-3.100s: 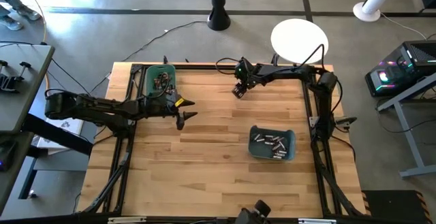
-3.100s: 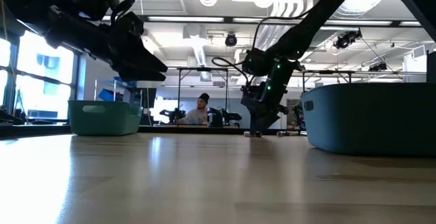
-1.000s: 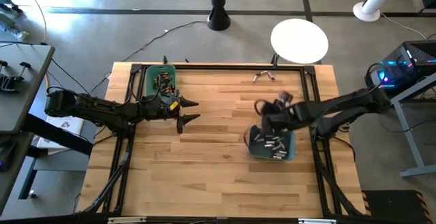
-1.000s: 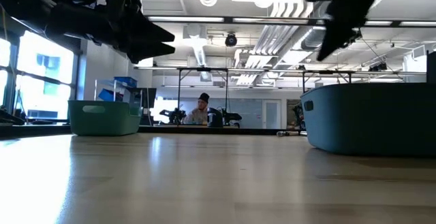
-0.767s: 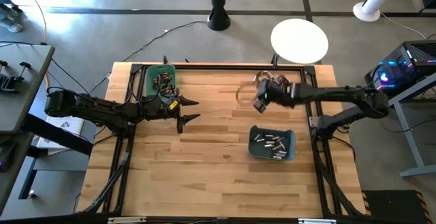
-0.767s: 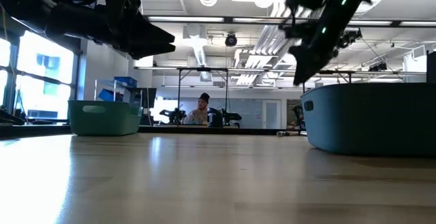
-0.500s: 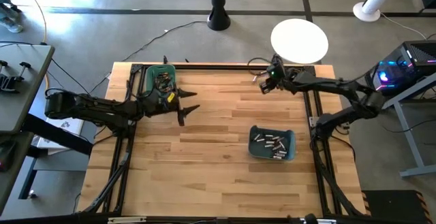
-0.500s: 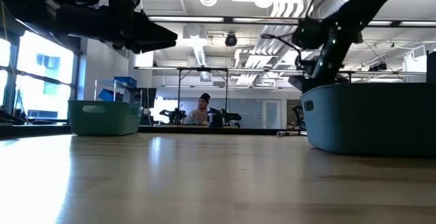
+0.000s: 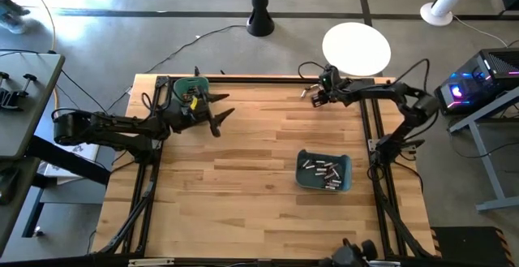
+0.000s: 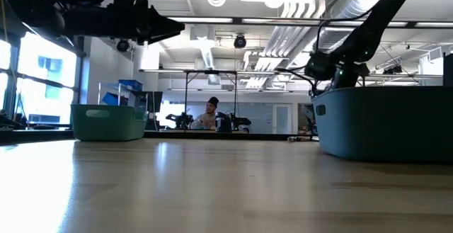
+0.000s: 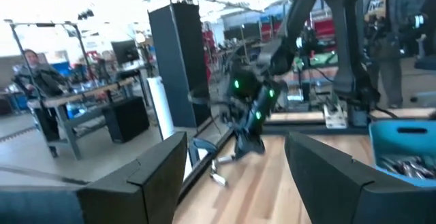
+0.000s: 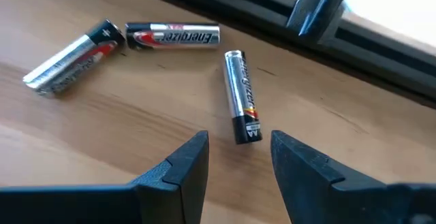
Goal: Sort batteries
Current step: Put the silver battery into the blue bin
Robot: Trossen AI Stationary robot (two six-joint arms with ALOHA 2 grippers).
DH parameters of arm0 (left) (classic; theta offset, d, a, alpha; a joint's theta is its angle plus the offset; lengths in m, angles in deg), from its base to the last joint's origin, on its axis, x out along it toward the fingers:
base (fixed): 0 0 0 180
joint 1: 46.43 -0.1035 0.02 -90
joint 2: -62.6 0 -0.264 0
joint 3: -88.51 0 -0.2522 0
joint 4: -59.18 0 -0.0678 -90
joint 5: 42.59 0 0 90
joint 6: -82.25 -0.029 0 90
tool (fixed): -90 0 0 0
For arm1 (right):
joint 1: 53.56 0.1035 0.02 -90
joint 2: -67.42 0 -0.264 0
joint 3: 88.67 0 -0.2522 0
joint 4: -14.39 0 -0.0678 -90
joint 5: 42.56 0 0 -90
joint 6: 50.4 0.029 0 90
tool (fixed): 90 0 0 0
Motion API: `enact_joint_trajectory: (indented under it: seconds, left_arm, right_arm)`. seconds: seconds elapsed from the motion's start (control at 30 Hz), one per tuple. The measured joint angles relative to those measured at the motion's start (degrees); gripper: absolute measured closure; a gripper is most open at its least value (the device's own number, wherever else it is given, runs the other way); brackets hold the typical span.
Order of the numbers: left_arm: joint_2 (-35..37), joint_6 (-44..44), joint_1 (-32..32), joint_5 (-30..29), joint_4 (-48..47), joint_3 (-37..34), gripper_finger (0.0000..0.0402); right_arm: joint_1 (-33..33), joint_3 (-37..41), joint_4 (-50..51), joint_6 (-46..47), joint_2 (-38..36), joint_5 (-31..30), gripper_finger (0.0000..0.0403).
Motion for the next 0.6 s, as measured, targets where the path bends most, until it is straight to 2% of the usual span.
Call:
enact_joint_trajectory:
  seconds: [0.2,0.4,0.5,0.6]
  left_arm:
    - [0.0,-1.5,-0.2,0.1,1.2,0.0,0.0163]
    - [0.0,-2.9,-0.3,0.0,0.8,0.0,0.0163]
    - [0.0,-3.9,-0.7,-0.2,1.0,0.0,0.0163]
    - [0.0,-3.8,-1.0,-0.2,1.0,0.0,0.0163]
  right_arm:
    - [-0.4,-0.1,-4.6,-0.3,3.2,1.4,0.0257]
    - [-1.3,-0.1,-5.5,-3.6,3.7,3.8,0.0282]
    - [-2.4,-0.1,-5.4,-3.9,3.6,7.2,0.0313]
    - [-2.6,-0.2,-5.1,-5.9,3.6,7.6,0.0364]
